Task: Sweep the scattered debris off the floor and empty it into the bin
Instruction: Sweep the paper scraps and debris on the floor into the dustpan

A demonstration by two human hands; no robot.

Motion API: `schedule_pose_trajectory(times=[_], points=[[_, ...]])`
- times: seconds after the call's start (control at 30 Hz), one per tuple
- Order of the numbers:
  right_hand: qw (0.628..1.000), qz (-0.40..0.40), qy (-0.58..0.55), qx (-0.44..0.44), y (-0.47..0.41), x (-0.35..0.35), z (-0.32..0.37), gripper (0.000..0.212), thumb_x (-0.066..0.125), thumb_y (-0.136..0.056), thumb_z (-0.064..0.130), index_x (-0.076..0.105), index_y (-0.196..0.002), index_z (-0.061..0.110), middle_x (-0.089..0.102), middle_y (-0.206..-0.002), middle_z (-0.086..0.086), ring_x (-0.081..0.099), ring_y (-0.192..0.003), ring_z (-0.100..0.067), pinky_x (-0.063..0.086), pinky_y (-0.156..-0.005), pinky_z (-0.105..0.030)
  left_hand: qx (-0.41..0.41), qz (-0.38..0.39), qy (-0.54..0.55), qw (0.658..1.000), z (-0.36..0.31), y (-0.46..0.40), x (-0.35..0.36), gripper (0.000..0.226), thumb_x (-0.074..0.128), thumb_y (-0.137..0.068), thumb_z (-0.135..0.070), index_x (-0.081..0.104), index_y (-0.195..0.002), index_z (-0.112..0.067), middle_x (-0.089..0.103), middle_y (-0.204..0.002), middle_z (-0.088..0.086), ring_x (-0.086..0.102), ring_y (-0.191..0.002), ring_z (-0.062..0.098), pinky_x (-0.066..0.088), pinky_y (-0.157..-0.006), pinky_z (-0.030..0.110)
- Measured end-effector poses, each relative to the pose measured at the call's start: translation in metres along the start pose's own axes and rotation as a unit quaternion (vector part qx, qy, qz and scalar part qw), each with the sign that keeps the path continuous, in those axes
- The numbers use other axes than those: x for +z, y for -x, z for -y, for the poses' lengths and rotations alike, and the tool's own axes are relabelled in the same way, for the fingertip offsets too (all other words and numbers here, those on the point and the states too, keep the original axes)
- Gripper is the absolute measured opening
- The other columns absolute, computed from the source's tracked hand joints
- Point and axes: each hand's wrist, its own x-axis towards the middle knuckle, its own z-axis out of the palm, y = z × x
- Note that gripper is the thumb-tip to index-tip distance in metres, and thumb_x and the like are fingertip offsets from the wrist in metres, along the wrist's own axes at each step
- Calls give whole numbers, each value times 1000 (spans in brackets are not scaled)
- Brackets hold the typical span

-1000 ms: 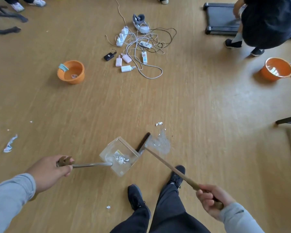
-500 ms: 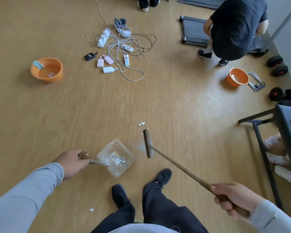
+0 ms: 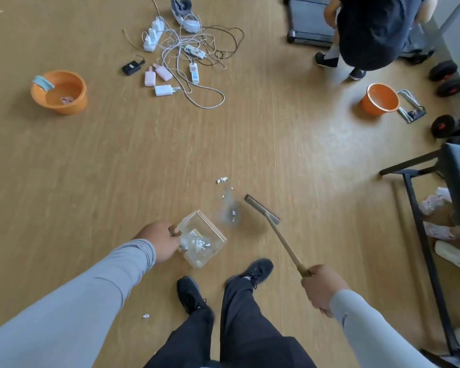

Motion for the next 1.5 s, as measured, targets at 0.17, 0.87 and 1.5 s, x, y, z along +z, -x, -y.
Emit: schedule_pose_trajectory(times=[0.17,0.87,1.5], points=[[1000,5,7,22,-13,26,14,20,38,-92,14,58,-98,15,52,-74,-5,41,-54,-22,38,-47,-25,20,13,-44,999,-20,-24,8,16,60,-90,-29,51,-76,-27,56,-79,-7,54,-68,13,40,-64,28],[983,169,59,-34,20,-15,25,26,45,-97,19,63,-112,29,52,-60,0,44,-44,-16,33,-41,-24,31,7,-90,995,-38,-72,8,16,55,-90,-41,60,-86,-27,67,-78,-3,67,-68,20,56,-65,31],[975,176,117,-65,20,10,53,28,39,-94,17,65,-103,25,46,-68,1,38,-53,-19,31,-43,-27,29,9,-78,997,-35,-64,7,15,58,-89,-45,59,-89,-30,66,-78,-7,68,-62,19,52,-55,27]])
